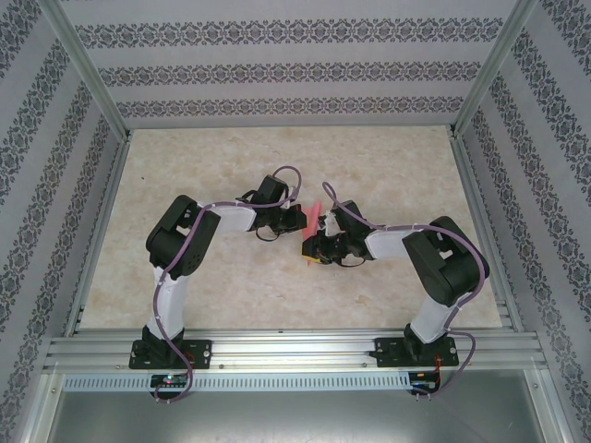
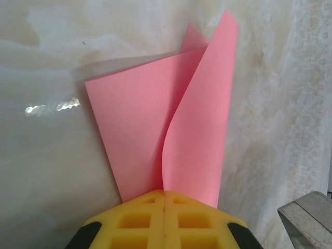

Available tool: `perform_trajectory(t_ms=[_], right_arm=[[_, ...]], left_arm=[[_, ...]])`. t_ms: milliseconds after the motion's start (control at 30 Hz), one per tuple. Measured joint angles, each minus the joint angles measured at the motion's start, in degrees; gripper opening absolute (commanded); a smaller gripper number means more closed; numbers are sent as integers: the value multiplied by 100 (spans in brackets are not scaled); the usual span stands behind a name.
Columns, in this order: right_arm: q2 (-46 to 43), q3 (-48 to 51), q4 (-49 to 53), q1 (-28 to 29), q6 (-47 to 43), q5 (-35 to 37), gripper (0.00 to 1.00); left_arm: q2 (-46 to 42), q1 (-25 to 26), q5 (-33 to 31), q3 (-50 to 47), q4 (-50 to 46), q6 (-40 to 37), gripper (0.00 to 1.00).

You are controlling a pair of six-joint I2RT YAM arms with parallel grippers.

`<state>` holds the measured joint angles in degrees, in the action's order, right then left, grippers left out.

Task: Fold a paper plane with a square sheet of paper (fold left side to right side)
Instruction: Fold the wing for the fifth time at the center of the table.

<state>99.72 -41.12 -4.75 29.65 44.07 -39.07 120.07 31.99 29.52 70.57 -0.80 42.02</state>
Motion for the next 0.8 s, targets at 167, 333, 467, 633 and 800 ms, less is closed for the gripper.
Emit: perform_trajectory(t_ms=[167, 333, 467, 633, 800], right_arm=[[20, -15, 2, 17, 0, 4, 24], [70, -50, 17, 37, 2, 39, 24], [131, -57, 28, 37, 0, 55, 24], [144, -116, 151, 37, -11, 70, 24], [149, -203, 341, 79, -90, 160, 24]], left_arm=[[0, 0, 0, 0, 0, 0, 4], [2, 0, 0, 0, 2, 0, 4], [2, 0, 2, 0, 0, 0, 4], [2, 0, 0, 0, 2, 0, 4], [7, 0, 2, 0, 2, 2, 3]])
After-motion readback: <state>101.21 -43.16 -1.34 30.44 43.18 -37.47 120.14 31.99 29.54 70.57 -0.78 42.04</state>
